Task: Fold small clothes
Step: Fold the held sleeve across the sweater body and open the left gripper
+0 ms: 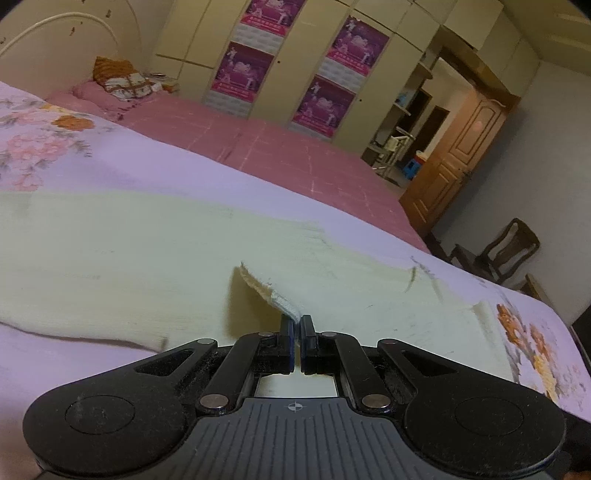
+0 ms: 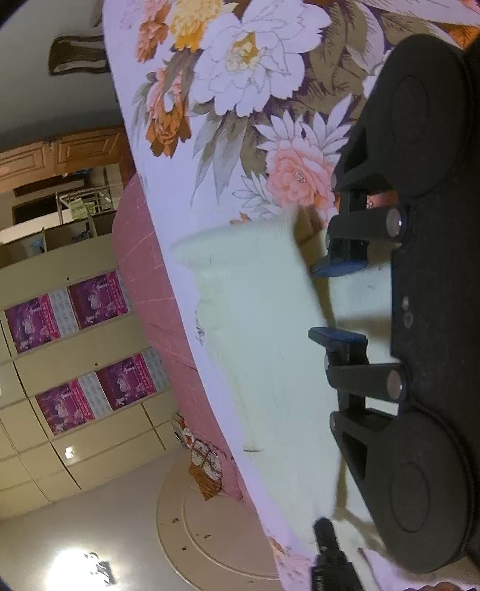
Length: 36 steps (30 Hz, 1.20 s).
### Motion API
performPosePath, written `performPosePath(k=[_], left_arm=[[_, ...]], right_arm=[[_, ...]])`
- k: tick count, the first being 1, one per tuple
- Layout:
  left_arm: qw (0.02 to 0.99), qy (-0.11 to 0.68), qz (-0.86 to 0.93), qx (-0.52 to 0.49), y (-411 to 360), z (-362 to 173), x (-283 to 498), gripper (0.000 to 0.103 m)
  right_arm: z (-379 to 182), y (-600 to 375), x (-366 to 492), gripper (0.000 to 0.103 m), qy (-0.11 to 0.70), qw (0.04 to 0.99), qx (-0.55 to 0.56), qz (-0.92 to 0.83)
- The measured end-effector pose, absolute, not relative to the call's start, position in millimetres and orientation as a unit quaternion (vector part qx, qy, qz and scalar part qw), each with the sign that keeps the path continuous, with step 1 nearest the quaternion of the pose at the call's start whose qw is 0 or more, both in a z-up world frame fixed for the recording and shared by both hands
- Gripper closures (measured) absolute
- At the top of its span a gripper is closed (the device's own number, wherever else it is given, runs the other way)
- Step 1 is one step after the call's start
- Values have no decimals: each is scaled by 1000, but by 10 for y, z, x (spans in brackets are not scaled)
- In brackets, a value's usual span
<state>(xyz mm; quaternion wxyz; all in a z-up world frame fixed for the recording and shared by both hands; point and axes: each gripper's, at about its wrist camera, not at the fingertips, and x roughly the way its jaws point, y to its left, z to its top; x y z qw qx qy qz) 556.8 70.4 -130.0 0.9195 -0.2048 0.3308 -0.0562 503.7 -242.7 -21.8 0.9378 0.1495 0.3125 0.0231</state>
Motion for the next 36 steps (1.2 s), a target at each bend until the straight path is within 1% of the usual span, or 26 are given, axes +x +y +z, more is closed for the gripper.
performPosePath(k=[6,12,16,19,20,21,22,23,24,28,33,35,36], left_arm=[[919,330,-47,-208,954,-1342,5515,100],[920,331,-41,-207,1054,-1370,5410,100],[917,339,-35,-206,1074,-1414,5404,100],[917,339,-34,-206,1056,-1429,5380,100],[918,338,-33,-205,1053,-1427,5372,100],[918,337,-33,-206,1053,-1422,5363,100],[919,334,-33,-208,1049,-1405,5349,100],[920,330,-34,-208,1045,-1386,5330,100],[922,326,-35,-208,1039,-1365,5308,100],[920,329,-27,-212,1039,-1420,5269,100],[916,340,-18,-212,1032,-1549,5215,100],[916,339,-15,-216,1055,-1573,5201,100],[915,338,-14,-217,1066,-1579,5199,100]], right_arm=[[-217,-2589,5063,63,314,931,184,13],[-261,-2667,5055,61,314,923,220,22],[-320,-2710,5065,61,312,916,252,26],[-347,-2738,5078,66,309,913,264,22],[-351,-2739,5090,72,311,913,265,21],[-353,-2743,5103,82,313,913,261,18],[-351,-2747,5114,87,316,913,257,16],[-347,-2753,5119,97,317,914,253,14],[-329,-2765,5112,98,317,914,252,14],[-254,-2746,5049,99,311,923,226,19],[-341,-2770,5056,100,329,920,213,9],[-333,-2764,5038,103,331,922,203,5],[-323,-2771,5017,102,330,922,202,7]])
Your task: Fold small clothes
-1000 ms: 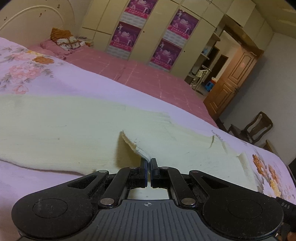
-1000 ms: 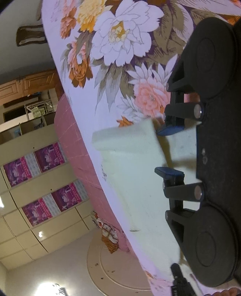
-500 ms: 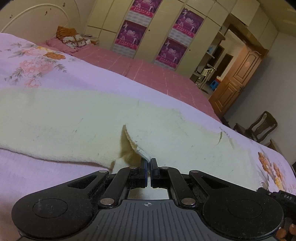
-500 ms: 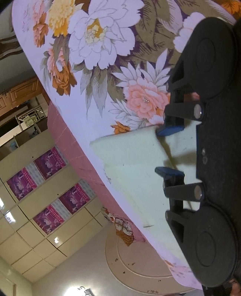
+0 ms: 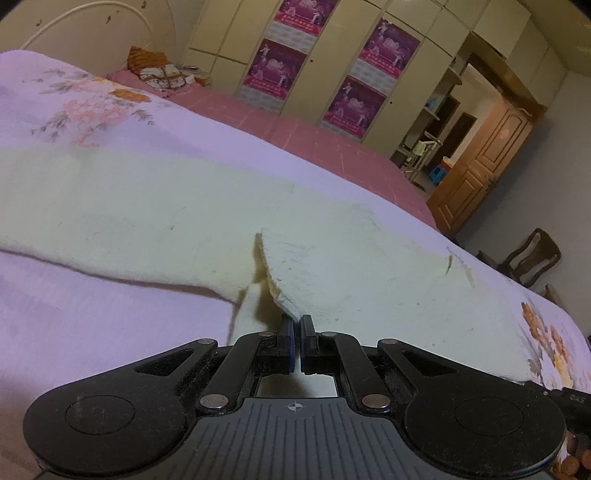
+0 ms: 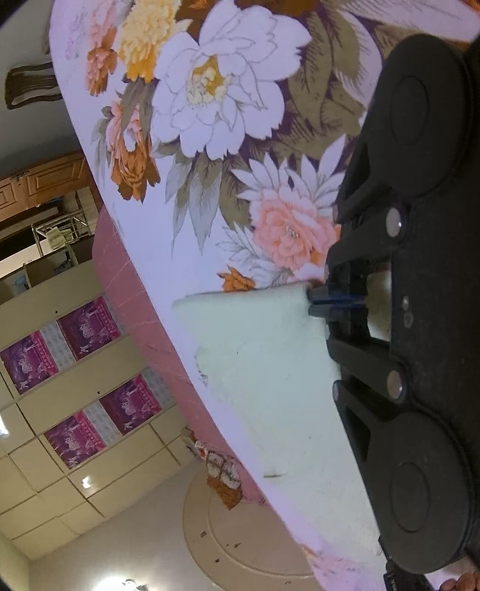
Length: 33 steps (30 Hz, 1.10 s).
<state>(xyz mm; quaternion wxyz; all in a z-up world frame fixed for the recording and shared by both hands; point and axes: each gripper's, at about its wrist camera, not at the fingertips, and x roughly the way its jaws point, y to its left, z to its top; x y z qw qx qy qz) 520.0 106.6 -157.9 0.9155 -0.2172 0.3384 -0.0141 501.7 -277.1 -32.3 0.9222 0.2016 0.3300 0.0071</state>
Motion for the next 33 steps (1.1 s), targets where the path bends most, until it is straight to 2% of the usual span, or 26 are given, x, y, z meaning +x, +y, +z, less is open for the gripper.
performPosePath(k=[2,3,7,12,16,20,23,24,27,33], left_arm=[[916,338,-15,-215,1073,-1579,5204,100],[916,338,-15,-214,1072,-1576,5206,100],[917,338,-14,-210,1063,-1546,5216,100],[917,343,-10,-202,1039,-1528,5229,100],[916,350,3,-196,1032,-1498,5163,100],[934,320,53,-151,1073,-1332,5010,100],[942,312,19,-121,806,-1233,5159,99],[942,316,-1,-113,659,-1224,5252,95],[948,302,-33,-91,237,-1250,5424,23],[947,307,-70,-68,-143,-1407,5511,23]], right_arm=[[-273,-2800,4946,92,319,926,201,14],[-234,-2805,4897,91,308,932,193,14],[-159,-2849,4925,91,290,939,183,4],[-311,-2794,5149,92,333,930,157,7],[-308,-2763,5137,92,332,934,130,15],[-158,-2820,5088,91,309,943,126,18],[-112,-2784,5169,91,295,947,125,31],[-122,-2724,5234,91,298,946,124,39],[-161,-2440,5393,89,299,945,105,73],[-297,-1806,5522,85,313,933,10,179]])
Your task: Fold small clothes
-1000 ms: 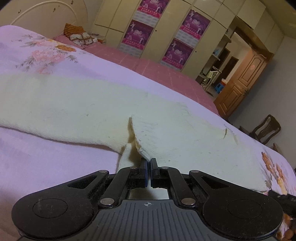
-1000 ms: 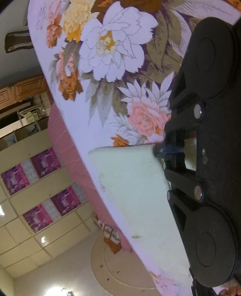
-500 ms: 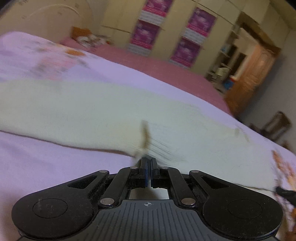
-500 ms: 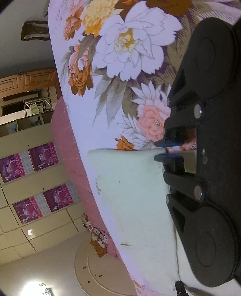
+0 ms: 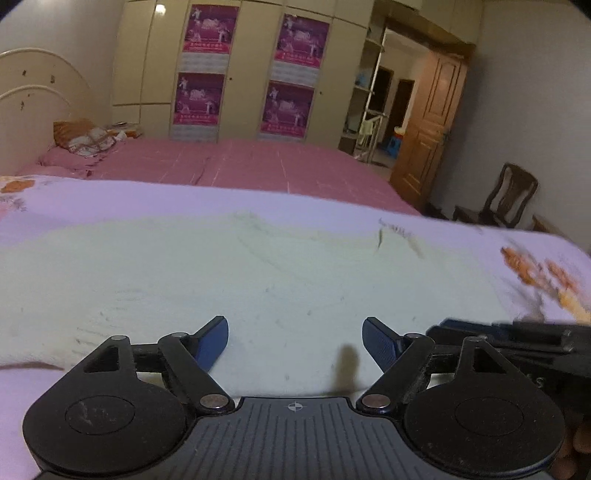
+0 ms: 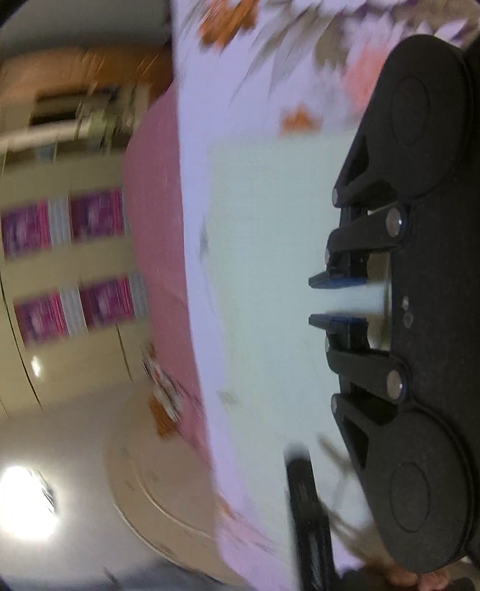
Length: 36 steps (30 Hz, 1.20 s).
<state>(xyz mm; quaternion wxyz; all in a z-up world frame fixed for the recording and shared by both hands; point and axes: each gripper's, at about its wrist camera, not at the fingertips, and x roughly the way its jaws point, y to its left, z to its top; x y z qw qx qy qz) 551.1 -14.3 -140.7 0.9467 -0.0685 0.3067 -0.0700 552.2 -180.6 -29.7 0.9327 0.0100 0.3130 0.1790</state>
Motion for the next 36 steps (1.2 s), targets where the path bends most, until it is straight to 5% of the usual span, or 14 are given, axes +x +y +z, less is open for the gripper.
performPosePath(k=[8,11,13,20,23,36], left_arm=[[952,299,4,-67,300,-1389,5527,23],[953,300,-7,-45,105,-1377,5612,23],[952,303,-7,-31,38,-1372,5671,23],[951,309,11,-28,315,-1343,5791,23],[955,297,8,-22,252,-1257,5668,23],[952,306,9,16,188,-1337,5166,23]], right_arm=[[-247,-2584,5862,94,309,945,72,78],[-171,-2499,5982,82,288,953,43,82],[-154,-2405,6116,82,286,953,28,94],[-184,-2754,6528,95,319,946,49,40],[-124,-2726,6375,83,313,948,35,42],[-145,-2613,5314,85,304,951,9,53]])
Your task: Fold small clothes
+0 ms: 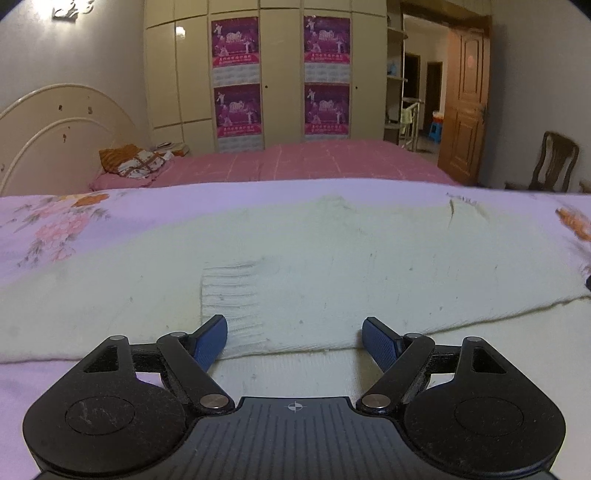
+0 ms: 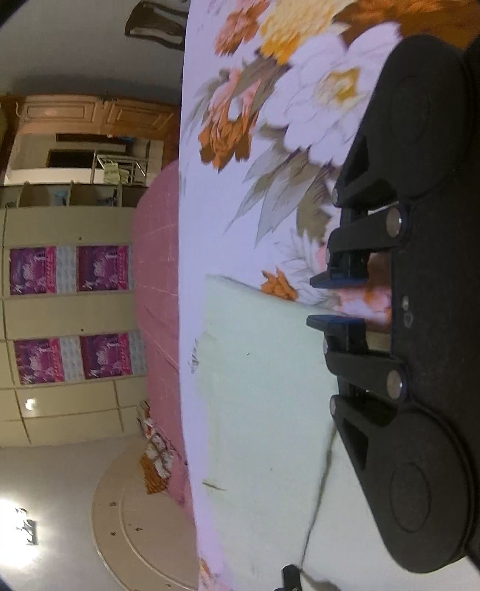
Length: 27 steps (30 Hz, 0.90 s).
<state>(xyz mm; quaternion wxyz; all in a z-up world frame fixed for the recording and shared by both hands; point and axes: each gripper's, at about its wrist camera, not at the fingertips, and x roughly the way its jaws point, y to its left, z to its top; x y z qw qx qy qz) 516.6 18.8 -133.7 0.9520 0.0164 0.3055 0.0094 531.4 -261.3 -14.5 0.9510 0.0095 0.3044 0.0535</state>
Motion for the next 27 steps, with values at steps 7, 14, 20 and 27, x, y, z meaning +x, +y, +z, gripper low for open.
performPosePath(k=[7,14,20,27], left_arm=[[953,301,33,-33,517,-1165,4877,23],[930,280,158,-179,1830,-1280,4208,23],[870,206,241,-378,3056,-1489,3669,23],[827,139,252,-483,3749,-1761,3508,46]], right_arm=[[31,-2609,5255,84,305,951,25,43],[109,-2619,5115,82,315,947,35,50],[23,-2425,5084,81,331,941,44,62],[-16,-2208,5246,81,337,937,53,71]])
